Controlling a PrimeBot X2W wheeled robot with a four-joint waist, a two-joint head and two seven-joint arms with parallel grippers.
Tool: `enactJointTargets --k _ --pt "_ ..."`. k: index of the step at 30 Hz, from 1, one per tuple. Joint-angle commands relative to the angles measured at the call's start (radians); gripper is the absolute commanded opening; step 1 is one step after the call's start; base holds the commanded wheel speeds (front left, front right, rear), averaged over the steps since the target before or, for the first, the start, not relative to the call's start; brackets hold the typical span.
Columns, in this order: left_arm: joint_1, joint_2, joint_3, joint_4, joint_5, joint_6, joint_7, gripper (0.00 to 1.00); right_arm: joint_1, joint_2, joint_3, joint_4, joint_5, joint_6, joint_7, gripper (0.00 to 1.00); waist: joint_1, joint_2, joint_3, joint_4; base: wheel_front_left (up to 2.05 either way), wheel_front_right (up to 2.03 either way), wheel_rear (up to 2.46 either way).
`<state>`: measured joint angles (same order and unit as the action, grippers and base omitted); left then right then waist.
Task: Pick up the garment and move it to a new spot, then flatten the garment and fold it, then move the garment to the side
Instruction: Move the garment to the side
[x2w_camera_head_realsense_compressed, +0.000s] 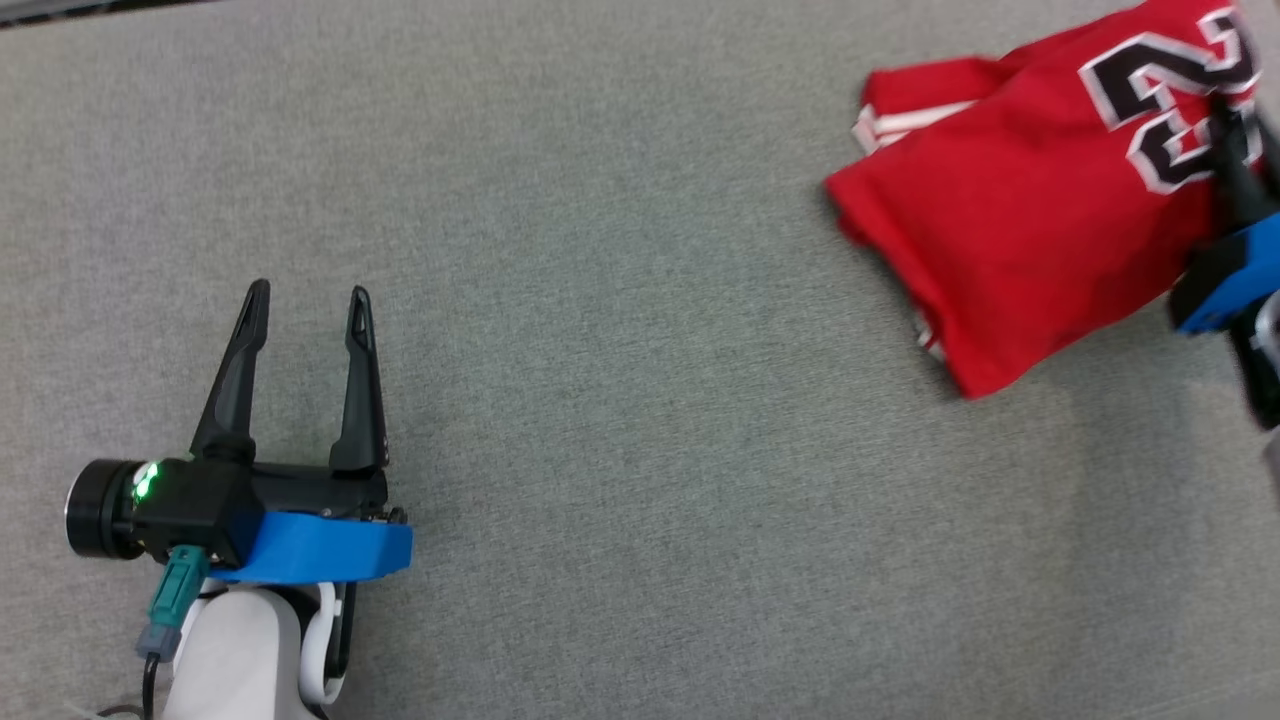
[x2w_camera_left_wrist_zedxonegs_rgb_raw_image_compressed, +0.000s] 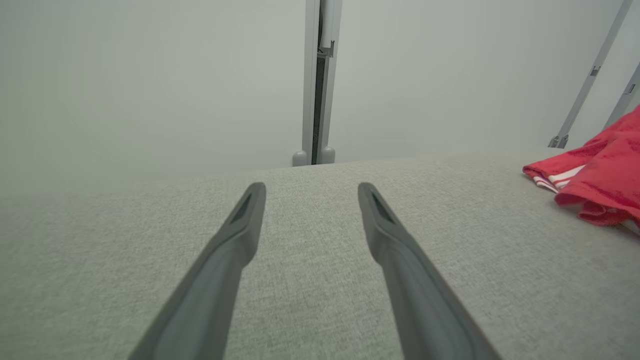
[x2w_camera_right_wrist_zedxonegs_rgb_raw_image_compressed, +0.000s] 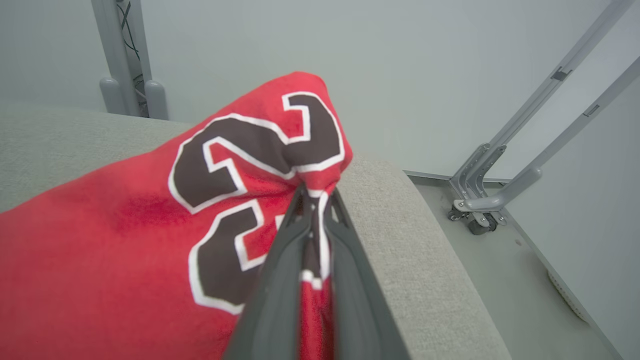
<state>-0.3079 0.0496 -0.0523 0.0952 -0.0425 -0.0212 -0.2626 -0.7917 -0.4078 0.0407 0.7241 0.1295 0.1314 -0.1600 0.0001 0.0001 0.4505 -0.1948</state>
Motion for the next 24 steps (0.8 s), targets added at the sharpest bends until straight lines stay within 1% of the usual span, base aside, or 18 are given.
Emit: enactJointTargets --k 1,7,11,14,16,17,18,19,24 --pt "-0.021 0.005 -0.003 -0.006 0.005 -0.005 -0.003 1.00 -0.037 -0.026 -0.011 0.009 -0.006 -0.001 0.006 0.00 -0.0001 -0.0001 0.036 0.016 0.00 0.00 0.00" --pt "-0.070 0.005 -0.020 -0.015 0.015 -0.014 -0.003 1.00 -0.143 -0.149 -0.071 0.073 -0.014 -0.001 0.030 0.00 -0.0001 -0.0001 0.107 0.052 0.00 0.00 0.00" --pt "-0.092 0.004 -0.027 -0.025 0.018 -0.013 -0.003 1.00 -0.183 -0.214 -0.121 0.117 -0.024 -0.001 0.035 0.00 -0.0001 -0.0001 0.137 0.067 0.00 0.00 0.00" --pt "-0.102 0.004 -0.029 -0.029 0.020 -0.012 -0.003 1.00 -0.203 -0.248 -0.155 0.153 -0.030 -0.001 0.036 0.00 -0.0001 -0.0001 0.150 0.073 0.00 0.00 0.00" --pt "-0.103 0.005 -0.028 -0.030 0.022 -0.011 -0.003 1.00 -0.212 -0.256 -0.169 0.173 -0.036 -0.001 0.029 0.00 -0.0001 -0.0001 0.154 0.073 0.00 0.00 0.00" --pt "-0.103 0.005 -0.028 -0.030 0.024 -0.009 -0.003 1.00 -0.216 -0.258 -0.173 0.182 -0.039 -0.001 0.026 0.12 -0.0001 -0.0001 0.156 0.073 0.00 0.00 0.00" --pt "-0.103 0.006 -0.028 -0.029 0.025 -0.008 -0.003 1.00 -0.221 -0.258 -0.177 0.189 -0.045 -0.001 0.018 0.42 -0.0001 -0.0001 0.156 0.072 0.00 0.00 0.00" --pt "-0.103 0.007 -0.027 -0.028 0.025 -0.007 -0.003 1.00 -0.226 -0.256 -0.183 0.194 -0.049 -0.001 0.008 0.99 -0.0001 -0.0001 0.156 0.070 0.00 0.00 0.00" --pt "-0.101 0.006 -0.027 -0.017 0.023 -0.002 -0.003 1.00 -0.234 -0.235 -0.190 0.221 -0.087 -0.001 -0.040 1.00 -0.0001 -0.0001 0.137 0.064 0.00 0.00 0.00"
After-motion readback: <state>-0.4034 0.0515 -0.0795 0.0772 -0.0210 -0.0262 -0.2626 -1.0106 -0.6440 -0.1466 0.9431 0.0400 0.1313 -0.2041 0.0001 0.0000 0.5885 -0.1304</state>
